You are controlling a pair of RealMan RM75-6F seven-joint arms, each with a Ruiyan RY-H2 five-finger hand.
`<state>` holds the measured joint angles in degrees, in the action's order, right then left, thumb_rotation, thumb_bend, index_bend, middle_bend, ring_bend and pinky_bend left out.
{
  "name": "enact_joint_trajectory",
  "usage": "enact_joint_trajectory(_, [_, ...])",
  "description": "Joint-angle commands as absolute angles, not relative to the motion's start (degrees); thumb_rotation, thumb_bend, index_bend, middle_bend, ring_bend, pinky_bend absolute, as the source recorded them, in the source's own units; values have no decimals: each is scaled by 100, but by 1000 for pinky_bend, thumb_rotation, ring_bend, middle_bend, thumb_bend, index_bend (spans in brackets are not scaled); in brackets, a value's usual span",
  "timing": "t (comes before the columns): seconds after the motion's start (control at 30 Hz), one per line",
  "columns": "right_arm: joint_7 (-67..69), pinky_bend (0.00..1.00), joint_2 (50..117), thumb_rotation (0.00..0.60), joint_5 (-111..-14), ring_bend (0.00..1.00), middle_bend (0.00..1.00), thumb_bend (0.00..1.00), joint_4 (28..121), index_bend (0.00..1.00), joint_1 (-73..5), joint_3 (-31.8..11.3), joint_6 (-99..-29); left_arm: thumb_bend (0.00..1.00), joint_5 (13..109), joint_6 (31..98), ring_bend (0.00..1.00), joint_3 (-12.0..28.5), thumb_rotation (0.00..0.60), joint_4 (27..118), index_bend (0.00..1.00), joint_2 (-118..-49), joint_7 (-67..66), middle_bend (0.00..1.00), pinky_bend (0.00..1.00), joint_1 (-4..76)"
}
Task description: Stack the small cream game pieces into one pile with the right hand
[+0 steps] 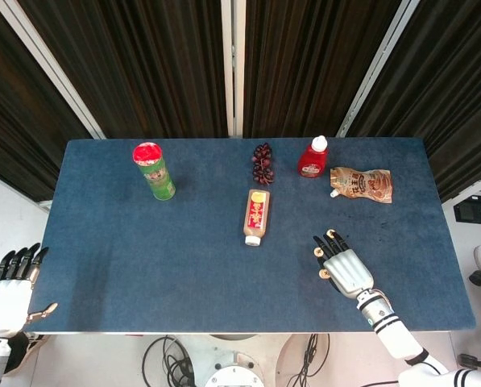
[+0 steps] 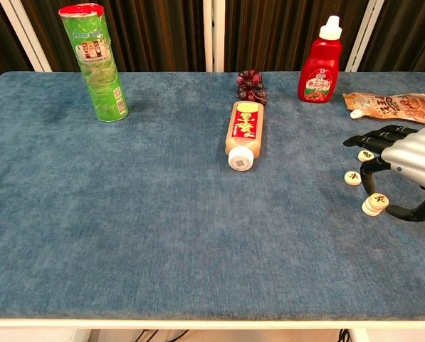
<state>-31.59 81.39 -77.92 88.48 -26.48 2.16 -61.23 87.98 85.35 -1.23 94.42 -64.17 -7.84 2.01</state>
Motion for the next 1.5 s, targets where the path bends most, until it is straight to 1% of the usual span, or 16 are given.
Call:
enact_joint_trajectory(0.03, [-3196, 0, 8128, 600, -7756, 0, 22, 270, 8881, 489, -2648, 197, -6106, 93, 8797, 8535, 0, -122, 600, 9440, 0, -6417, -780, 0, 0, 201])
enact_joint_trajectory(0.53, [-3360, 0, 8057, 600, -7651, 0, 10, 261, 8997, 410, -2642, 177, -6044, 94, 8800, 8533, 0, -121, 600, 9436, 0, -6417, -763, 0, 0, 201])
enact_joint_trajectory(0.7, [-3317, 0, 7996, 600, -7689, 0, 7, 260, 9062, 380, -2613, 162, -6122, 93, 8814, 8550, 0, -120, 600, 9438, 0, -6418, -756, 0, 0, 197])
enact_joint_trajectory(0.87, [-3042, 0, 7714, 600, -7834, 0, 6, 257, 9372, 368, -2547, 35, -6411, 93, 8845, 8574, 0, -128, 600, 9458, 0, -6395, -733, 0, 0, 188])
enact_joint_trajectory(0.97, [-2926, 0, 7624, 600, -7796, 0, 9, 257, 9388, 365, -2576, -136, -6493, 93, 8849, 8568, 0, -126, 600, 9461, 0, -6391, -717, 0, 0, 194])
enact_joint_trajectory(1.07, [-2910, 0, 7753, 600, -7535, 0, 11, 257, 9126, 365, -2713, -325, -6301, 93, 8865, 8552, 0, -130, 600, 9469, 0, -6397, -716, 0, 0, 206])
enact_joint_trajectory(1.2, [-2880, 0, 8127, 600, -7100, 0, 11, 257, 8496, 365, -2958, -497, -5832, 93, 8866, 8544, 0, -140, 600, 9486, 0, -6385, -739, 0, 0, 204])
enact_joint_trajectory(1.33, [-2810, 0, 8458, 600, -6891, 0, 12, 256, 7960, 365, -3126, -539, -5507, 93, 8829, 8540, 0, -136, 600, 9496, 0, -6364, -731, 0, 0, 194])
enact_joint_trajectory(1.5, [-2697, 0, 8616, 600, -6960, 0, 13, 258, 7708, 365, -3198, -509, -5445, 93, 8777, 8500, 0, -125, 600, 9476, 0, -6361, -707, 0, 0, 202])
